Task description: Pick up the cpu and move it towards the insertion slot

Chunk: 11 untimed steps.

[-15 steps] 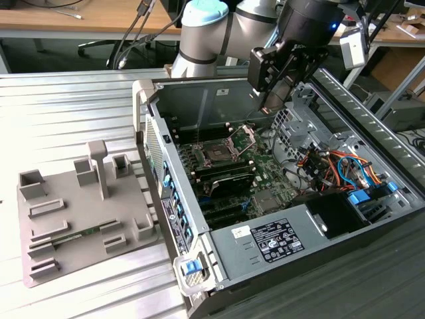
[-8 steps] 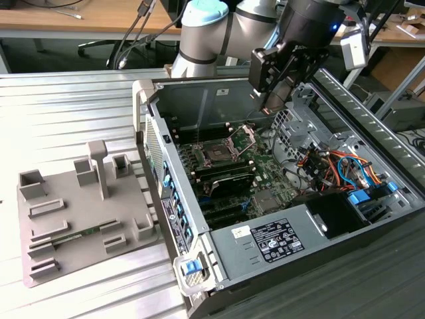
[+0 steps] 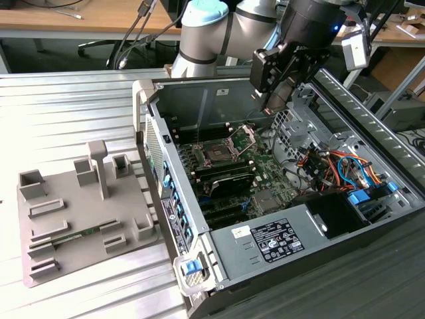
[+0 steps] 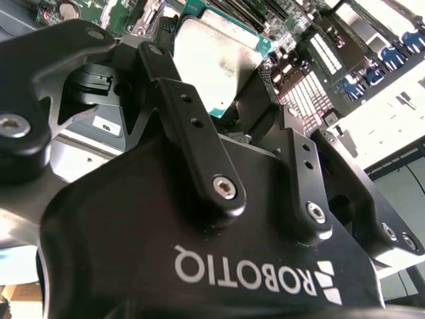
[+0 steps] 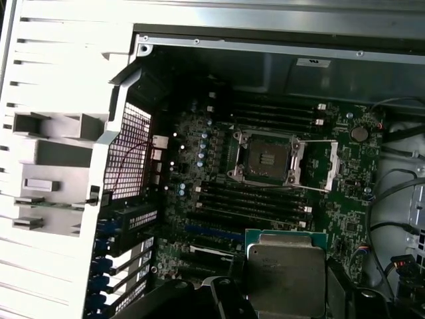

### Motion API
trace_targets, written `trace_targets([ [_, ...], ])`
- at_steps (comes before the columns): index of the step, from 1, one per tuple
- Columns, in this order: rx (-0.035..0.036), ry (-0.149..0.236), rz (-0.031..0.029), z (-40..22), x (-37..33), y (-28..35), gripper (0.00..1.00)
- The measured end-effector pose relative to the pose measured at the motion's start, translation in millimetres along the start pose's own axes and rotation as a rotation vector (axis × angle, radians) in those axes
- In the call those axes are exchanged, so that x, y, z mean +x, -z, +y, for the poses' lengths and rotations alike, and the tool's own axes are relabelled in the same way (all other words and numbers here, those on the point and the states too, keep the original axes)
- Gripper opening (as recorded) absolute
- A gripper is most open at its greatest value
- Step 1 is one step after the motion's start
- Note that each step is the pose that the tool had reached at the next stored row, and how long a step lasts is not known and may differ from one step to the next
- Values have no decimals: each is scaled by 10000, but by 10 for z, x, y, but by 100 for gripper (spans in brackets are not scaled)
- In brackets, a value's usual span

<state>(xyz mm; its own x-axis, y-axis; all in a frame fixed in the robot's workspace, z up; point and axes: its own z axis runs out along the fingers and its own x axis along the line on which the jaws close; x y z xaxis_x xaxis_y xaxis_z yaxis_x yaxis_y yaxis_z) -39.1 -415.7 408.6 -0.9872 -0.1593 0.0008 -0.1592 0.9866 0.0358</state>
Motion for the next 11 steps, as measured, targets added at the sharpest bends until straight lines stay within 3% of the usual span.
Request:
trace_targets([
  [11, 1, 0, 1, -16, -90, -32, 55],
])
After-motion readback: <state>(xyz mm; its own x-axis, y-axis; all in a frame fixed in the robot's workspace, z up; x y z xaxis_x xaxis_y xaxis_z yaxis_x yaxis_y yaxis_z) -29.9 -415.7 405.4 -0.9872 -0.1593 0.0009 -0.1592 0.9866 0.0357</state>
